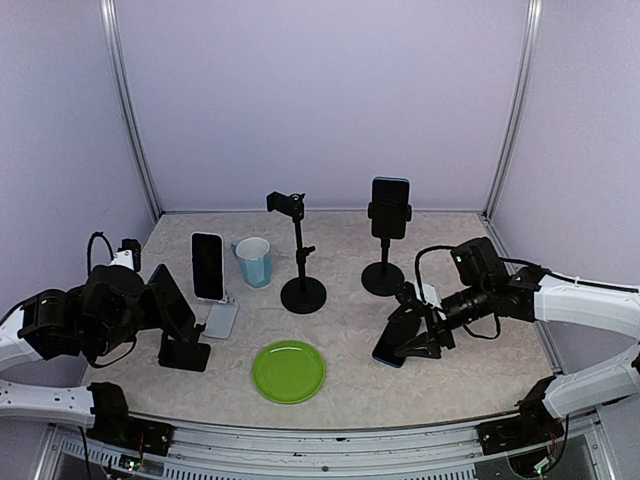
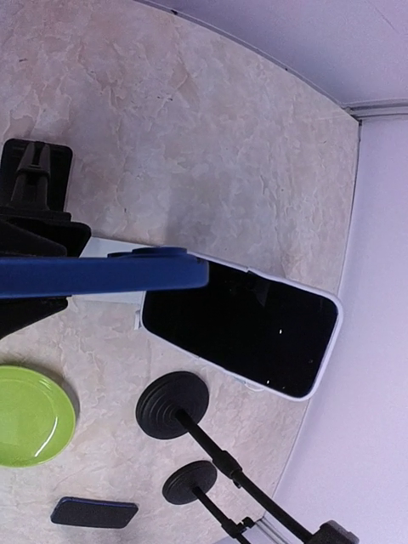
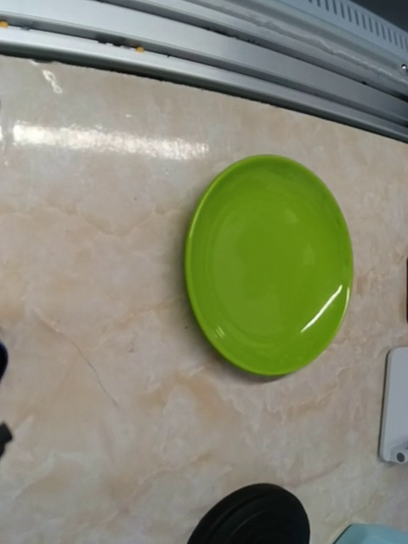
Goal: Place the phone on the phone stand
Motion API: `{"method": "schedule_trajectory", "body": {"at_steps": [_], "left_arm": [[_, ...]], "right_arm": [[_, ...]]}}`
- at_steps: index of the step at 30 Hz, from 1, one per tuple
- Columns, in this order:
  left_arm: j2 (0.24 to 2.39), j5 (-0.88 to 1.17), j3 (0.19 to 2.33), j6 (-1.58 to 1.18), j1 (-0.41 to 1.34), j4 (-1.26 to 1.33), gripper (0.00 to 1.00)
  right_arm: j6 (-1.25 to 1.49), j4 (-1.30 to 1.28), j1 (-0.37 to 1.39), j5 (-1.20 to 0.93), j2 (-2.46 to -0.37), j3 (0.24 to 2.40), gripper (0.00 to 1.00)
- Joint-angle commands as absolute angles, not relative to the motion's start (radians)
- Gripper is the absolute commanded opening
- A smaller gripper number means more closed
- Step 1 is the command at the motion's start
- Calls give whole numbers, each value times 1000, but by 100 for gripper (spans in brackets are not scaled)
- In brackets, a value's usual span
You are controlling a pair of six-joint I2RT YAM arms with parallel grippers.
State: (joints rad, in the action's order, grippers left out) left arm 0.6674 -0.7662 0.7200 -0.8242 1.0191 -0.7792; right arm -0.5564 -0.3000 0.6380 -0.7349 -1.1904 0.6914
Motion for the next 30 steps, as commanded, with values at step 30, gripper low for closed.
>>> {"method": "schedule_trajectory", "body": {"at_steps": [30], "left_arm": [[737,-737,702,-768,997,-714,38]], "right_arm": [[-594,-347,632,-747,-1284,719,79]]}}
